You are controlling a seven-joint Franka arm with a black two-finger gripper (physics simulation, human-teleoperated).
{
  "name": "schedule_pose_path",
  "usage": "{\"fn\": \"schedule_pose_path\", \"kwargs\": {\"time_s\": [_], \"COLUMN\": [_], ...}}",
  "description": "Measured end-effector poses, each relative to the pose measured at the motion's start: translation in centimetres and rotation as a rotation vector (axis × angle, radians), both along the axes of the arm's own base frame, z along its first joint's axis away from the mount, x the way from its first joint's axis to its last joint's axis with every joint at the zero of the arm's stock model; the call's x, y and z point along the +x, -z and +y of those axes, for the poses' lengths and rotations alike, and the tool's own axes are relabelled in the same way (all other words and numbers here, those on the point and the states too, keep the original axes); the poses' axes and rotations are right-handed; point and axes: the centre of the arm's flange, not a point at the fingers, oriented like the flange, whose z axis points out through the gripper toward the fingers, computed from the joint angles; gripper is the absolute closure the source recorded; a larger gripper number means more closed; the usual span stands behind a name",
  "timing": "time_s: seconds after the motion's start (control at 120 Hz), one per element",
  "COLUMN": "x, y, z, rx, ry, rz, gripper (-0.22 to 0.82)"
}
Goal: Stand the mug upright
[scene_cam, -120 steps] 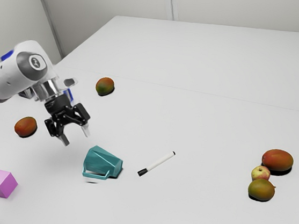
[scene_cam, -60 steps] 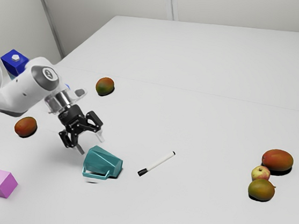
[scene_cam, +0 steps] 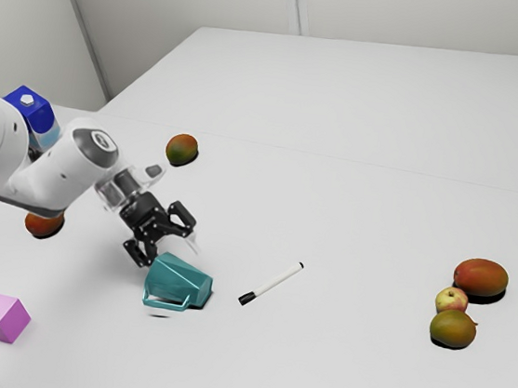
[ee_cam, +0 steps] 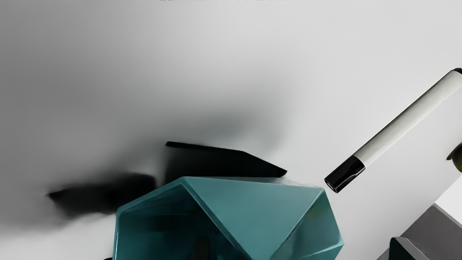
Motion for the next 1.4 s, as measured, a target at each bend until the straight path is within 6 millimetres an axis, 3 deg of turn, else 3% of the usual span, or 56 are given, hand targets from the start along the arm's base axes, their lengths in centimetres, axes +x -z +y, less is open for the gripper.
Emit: {"fn": "schedule_pose_path", "kwargs": {"time_s": [0.167, 0.375, 0.633, 0.808, 0.958, 1.4], "x": [0.4, 1.4, 1.6, 3.8, 4.9, 7.8], "y": [-0.5, -1.7, -2.3, -6.8, -8.9, -10.4], "z": [-0.2, -0.5, -1.1, -2.9, -5.0, -8.3], "rx": [0.011, 0.02, 0.054, 0.213, 0.371, 0.6], "ry": [0.013, 0.021, 0.051, 0.218, 0.373, 0.45], "rz": [-0.013, -0.038, -0.033, -0.114, -0.16, -0.385], "gripper": [0.51, 0.71, 0.76, 0.78, 0.78, 0.78]}}
